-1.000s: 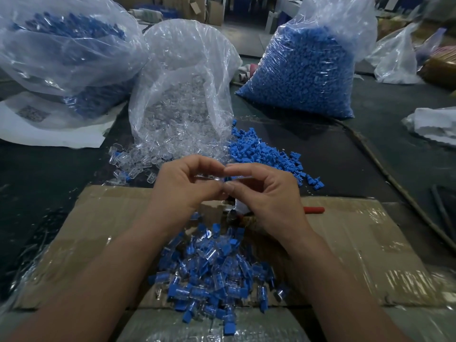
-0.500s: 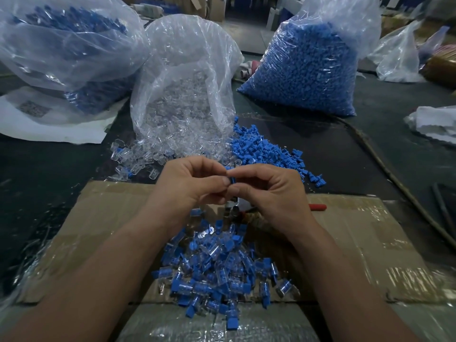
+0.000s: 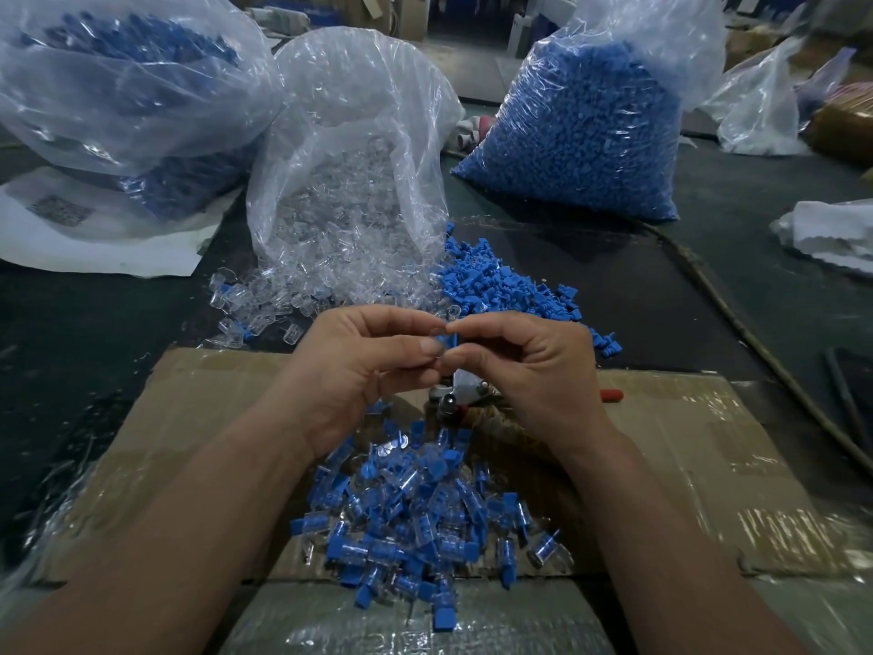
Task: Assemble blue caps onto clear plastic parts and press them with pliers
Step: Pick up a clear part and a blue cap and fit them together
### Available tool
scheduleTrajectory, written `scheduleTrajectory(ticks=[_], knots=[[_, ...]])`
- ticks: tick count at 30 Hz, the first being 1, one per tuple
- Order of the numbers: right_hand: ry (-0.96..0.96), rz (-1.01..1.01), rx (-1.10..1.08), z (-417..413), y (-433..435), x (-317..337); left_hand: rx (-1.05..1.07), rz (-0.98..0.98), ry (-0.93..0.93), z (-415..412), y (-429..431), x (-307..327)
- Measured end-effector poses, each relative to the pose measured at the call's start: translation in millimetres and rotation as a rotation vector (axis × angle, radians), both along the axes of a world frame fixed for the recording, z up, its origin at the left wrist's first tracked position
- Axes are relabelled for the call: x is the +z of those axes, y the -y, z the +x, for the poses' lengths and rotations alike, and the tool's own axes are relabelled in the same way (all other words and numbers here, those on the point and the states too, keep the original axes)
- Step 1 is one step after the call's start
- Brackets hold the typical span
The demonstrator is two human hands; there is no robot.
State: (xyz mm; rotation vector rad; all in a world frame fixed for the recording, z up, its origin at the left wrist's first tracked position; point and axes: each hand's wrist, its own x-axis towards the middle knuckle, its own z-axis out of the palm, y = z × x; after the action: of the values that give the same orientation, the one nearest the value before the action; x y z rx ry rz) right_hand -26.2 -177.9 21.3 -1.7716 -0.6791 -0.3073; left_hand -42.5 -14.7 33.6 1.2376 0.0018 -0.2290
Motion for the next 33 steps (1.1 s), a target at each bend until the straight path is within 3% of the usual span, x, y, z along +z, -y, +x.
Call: scheduleTrajectory(ticks=[7,12,22,27,33], knots=[[0.103,-0.106,-0.059,0.2,-0.1,1.0,-0.011,-0.002,-0.019,0.5,1.5,-0.9],[0.17,-0.225,-0.064,0.0,-1.0,1.9,0.001,0.097,-0.035,-0.9,2.6,-0.6],[0.147,-0.18,-0.035,-1.1,-4.0,0.0,0.08,0.213,0.048,-0.8,4.5,-0.1],[-0.167,-0.321,-0.067,-1.7,7.3,13.9,0.115,0.18,0.032,-0.1,3.5,-0.7],[-0.438,-0.84,-0.106,7.2,48.5,29.1,0.123,0.148,-0.002,3.2,0.0,-1.7]])
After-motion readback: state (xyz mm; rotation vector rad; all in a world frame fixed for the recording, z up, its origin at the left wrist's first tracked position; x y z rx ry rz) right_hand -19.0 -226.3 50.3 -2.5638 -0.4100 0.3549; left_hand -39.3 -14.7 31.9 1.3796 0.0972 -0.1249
